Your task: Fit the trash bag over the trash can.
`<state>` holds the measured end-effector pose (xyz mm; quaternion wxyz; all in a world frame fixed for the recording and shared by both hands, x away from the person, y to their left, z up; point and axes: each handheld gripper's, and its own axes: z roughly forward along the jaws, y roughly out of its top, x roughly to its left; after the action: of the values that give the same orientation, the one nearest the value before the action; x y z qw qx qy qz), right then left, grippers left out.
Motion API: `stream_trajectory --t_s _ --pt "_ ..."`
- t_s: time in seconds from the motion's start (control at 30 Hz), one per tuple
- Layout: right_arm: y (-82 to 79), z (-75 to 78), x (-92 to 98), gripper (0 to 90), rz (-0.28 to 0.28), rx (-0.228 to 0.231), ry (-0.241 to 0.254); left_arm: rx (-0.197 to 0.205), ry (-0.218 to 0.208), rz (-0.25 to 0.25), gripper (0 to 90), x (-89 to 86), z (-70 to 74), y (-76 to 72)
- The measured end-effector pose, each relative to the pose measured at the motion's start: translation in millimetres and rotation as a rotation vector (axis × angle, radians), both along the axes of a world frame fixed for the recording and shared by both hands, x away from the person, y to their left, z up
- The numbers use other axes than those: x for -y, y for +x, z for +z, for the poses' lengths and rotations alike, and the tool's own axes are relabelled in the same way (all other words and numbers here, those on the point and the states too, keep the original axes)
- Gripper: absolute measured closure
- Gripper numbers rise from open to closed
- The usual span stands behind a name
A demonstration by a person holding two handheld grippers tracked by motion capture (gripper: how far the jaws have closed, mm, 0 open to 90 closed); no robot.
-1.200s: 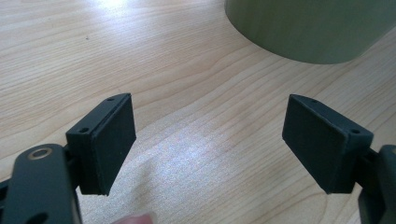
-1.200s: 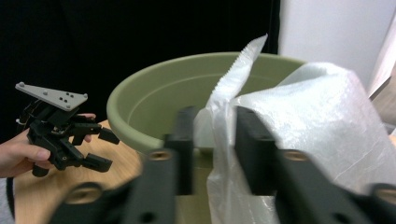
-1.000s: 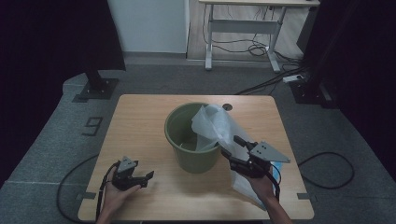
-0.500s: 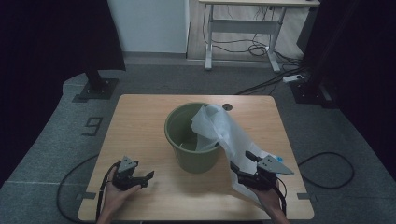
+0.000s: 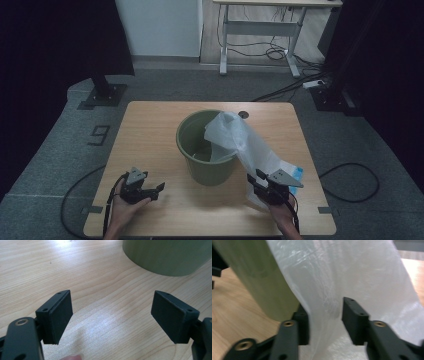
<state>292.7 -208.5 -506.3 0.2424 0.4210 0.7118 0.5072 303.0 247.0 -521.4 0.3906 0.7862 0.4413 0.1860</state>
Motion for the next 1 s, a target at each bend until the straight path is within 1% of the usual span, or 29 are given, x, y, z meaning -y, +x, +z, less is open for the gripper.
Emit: stream_trajectory --t_s 0.03,0.13,0.2,0.23,0.27,0.33,0.43,0.47,0.53,0.63,0.73,0.8,0.83,0.87,0.93,0.97,1.0 --pt "0.8 -0.3 2.4 66.3 -0.013 -0.002 0.007 0.002 -0.004 0.002 17.6 0.0 0.6 0.1" --pt "1.8 0.4 8.2 77.8 -0.034 0.013 0.009 0.01 -0.005 0.013 17.7 0.4 2.5 1.7" --pt "2.3 3.2 12.1 85.5 -0.038 0.033 0.012 0.02 -0.007 0.023 17.7 0.3 5.8 3.2" --pt "2.9 4.9 13.7 87.5 -0.038 0.044 0.014 0.024 -0.011 0.026 17.7 0.4 7.4 3.6" --pt "3.6 6.3 15.0 88.0 -0.038 0.051 0.013 0.037 -0.016 0.034 17.7 0.8 11.4 4.2" --pt "6.5 11.5 18.7 88.3 -0.04 0.071 0.012 0.051 -0.017 0.043 17.7 1.3 17.2 4.3" --pt "9.8 20.2 22.4 88.3 -0.047 0.095 0.003 0.085 -0.022 0.049 19.4 3.6 33.6 1.4" --pt "10.9 24.3 23.6 88.3 -0.049 0.107 0.001 0.102 -0.027 0.046 19.5 5.1 41.5 0.2" --pt "12.6 34.2 25.0 88.3 -0.046 0.128 -0.003 0.127 -0.043 0.045 19.7 7.6 52.7 -1.0" --pt "14.0 52.0 23.3 88.3 -0.038 0.166 -0.026 0.166 -0.068 0.04 19.6 13.1 70.8 -0.7" --pt "15.8 73.1 19.1 88.3 -0.027 0.198 -0.038 0.198 -0.07 0.029 19.5 21.0 89.0 1.5" --pt "17.2 85.1 16.8 88.3 -0.022 0.222 -0.039 0.213 -0.071 0.015 19.4 26.1 99.5 3.1" --pt "18.7 93.6 14.6 88.3 -0.013 0.234 -0.04 0.218 -0.071 0.01 19.4 28.0 103.1 3.9" --pt "19.7 98.4 12.8 88.3 -0.008 0.239 -0.043 0.223 -0.072 0.004 19.4 30.4 107.5 4.9" --pt "22.4 109.4 6.8 88.3 0.005 0.256 -0.047 0.231 -0.083 -0.011 19.4 35.1 115.2 7.0" --pt "24.0 114.5 2.3 88.3 0.017 0.265 -0.05 0.233 -0.083 -0.017 19.4 36.9 117.7 7.9" --pt "25.5 117.6 -2.0 88.2 0.033 0.264 -0.059 0.235 -0.085 -0.019 19.3 38.2 119.0 8.6"
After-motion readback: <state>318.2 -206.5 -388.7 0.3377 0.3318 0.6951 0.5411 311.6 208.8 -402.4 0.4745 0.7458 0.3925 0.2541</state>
